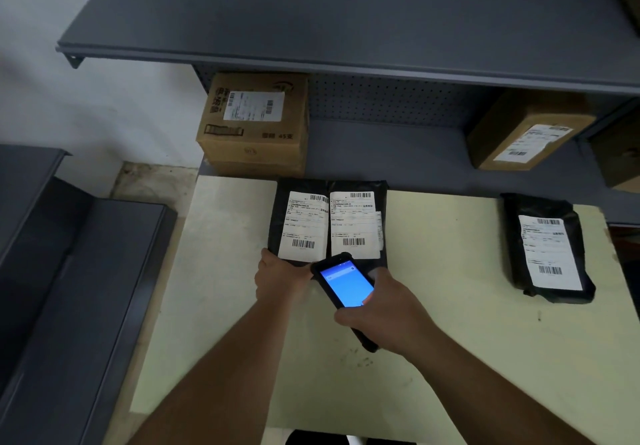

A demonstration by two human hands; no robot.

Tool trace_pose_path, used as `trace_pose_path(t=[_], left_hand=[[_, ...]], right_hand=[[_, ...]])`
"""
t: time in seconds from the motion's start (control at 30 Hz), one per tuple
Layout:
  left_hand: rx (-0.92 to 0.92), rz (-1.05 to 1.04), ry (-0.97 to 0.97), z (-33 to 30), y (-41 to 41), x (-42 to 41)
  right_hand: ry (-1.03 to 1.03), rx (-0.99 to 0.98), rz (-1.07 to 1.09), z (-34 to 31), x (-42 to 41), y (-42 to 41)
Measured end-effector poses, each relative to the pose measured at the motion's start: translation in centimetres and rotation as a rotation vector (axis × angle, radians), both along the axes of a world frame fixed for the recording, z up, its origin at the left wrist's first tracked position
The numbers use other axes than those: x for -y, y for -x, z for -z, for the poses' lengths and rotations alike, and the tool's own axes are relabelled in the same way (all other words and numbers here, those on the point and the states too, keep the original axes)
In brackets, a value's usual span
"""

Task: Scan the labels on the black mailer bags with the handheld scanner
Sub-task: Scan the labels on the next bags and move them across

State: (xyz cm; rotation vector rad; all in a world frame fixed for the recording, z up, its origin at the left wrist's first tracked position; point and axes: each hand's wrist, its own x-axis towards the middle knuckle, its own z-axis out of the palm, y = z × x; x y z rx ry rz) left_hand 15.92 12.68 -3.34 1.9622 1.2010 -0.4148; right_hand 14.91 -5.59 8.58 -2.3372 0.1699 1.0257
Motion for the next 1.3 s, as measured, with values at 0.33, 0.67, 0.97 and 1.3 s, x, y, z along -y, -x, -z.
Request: trace_pose_path(t=[0.33, 0.67, 0.97, 1.3], left_hand=[[0.001, -0.033, 0.009, 0.5, -0.1, 0.5], [0.0, -0.053, -0.023, 0.0, -0.5, 2.0], [0.018, -0.167, 0.044, -0.1, -0.1, 1.0], [0.118, -0.29, 0.39, -0.9, 1.3, -1.7]], right_hand=[[-0.019, -0.049, 0.073, 0.2, 0.7, 0.2], [-0.011, -0.032, 0.069, -0.3, 1.8, 0.1], [0.005, -0.011, 0.051, -1.0, 3.1, 0.8], [-0.019, 0.023, 0.047, -2.2, 3.8, 1.1]])
